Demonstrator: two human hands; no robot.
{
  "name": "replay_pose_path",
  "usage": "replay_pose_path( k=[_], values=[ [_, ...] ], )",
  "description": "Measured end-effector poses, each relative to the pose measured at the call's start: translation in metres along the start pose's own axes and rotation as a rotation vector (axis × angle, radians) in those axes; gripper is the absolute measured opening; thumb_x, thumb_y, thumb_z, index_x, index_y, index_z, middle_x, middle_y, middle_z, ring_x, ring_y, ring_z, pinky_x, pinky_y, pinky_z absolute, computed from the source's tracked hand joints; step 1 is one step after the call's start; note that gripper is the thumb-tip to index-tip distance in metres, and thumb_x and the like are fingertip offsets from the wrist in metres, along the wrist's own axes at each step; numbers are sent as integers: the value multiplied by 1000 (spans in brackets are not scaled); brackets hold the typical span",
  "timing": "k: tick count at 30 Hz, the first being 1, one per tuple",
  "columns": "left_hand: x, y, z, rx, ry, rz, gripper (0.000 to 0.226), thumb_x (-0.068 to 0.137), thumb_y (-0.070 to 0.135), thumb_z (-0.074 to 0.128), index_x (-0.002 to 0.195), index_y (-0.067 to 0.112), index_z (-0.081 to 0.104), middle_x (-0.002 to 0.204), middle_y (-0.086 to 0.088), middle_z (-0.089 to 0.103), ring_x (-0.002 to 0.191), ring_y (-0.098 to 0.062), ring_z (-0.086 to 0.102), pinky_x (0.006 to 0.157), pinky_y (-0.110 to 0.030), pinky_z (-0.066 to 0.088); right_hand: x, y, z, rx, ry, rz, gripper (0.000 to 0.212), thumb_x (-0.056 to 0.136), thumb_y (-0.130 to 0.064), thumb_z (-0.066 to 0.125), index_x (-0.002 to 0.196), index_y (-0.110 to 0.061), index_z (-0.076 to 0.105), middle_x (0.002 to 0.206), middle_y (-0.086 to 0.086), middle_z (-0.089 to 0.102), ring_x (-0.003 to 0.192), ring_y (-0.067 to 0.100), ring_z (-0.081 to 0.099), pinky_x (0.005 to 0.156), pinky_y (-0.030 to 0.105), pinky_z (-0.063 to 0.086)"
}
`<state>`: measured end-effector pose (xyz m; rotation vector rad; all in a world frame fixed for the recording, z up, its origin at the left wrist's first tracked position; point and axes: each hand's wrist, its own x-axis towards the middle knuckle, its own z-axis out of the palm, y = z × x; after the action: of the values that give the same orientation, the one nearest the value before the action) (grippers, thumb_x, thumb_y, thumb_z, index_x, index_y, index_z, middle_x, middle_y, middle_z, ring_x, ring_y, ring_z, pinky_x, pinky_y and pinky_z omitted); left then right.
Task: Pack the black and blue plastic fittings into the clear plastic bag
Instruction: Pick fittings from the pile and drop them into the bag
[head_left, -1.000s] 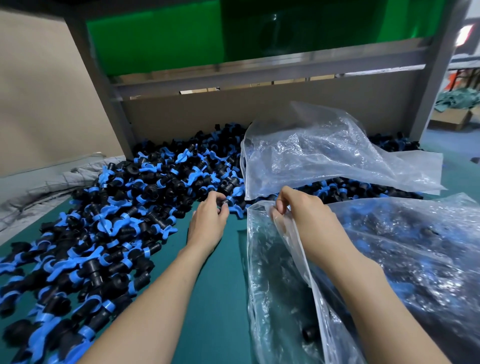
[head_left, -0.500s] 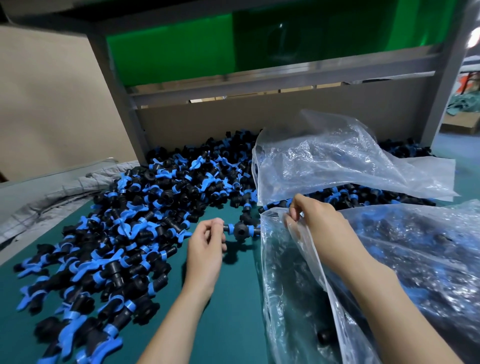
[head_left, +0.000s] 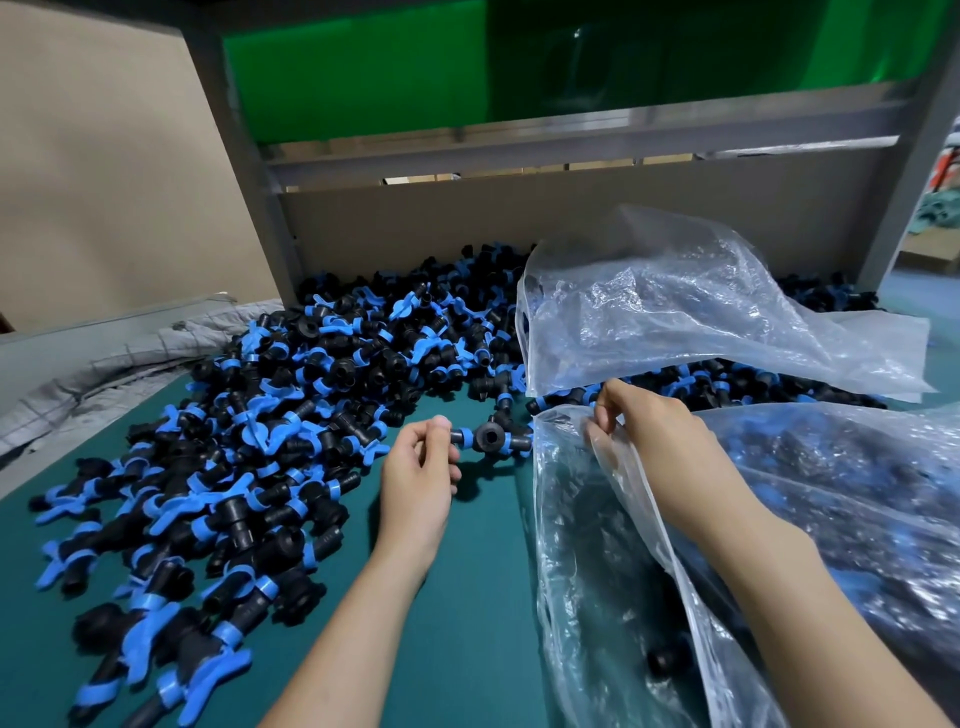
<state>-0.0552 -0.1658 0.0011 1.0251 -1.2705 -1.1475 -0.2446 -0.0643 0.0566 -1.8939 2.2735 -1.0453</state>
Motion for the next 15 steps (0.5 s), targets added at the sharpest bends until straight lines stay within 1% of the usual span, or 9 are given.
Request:
replay_pose_path(
  k=[2,6,9,12,15],
  values=[
    [1,0,0,-4,7,-3,22,101,30,51,91,13,61,65,8,56,54,-3,50,49,-19,43,0,-1,-1,11,3,-5,26,97,-37,53,78,-25,40,72,-4,56,64,18,48,58,31,39],
    [2,0,-1,-44,32,-12,15,102,24,49,98,20,62,80,1,60,58,-6,54,51,-23,45,-1,-3,-3,15,5,-5,26,97,-36,54,78,-24,42,71,-4,56,63,17,48,58,31,39],
    [2,0,-1,-52,48,-22,18,103,17,44,100,23,61,87,0,63,59,-8,56,50,-23,45,-1,-4,-3,13,7,-7,25,97,-36,54,78,-24,42,70,-3,56,63,16,49,58,31,40],
    [0,3,-2,-71,52,-17,19,101,13,45,100,23,61,88,4,64,63,-10,59,52,-24,46,-1,-5,-3,32,14,-11,25,96,-35,54,77,-24,42,65,-4,55,60,18,48,56,33,39],
    [-6,11,-2,-99,78,31,17,100,9,47,98,19,61,85,4,63,68,-10,60,58,-26,49,1,-4,-4,140,23,-1,24,94,-31,54,75,-26,41,65,-2,59,60,25,50,60,40,46]
  ],
)
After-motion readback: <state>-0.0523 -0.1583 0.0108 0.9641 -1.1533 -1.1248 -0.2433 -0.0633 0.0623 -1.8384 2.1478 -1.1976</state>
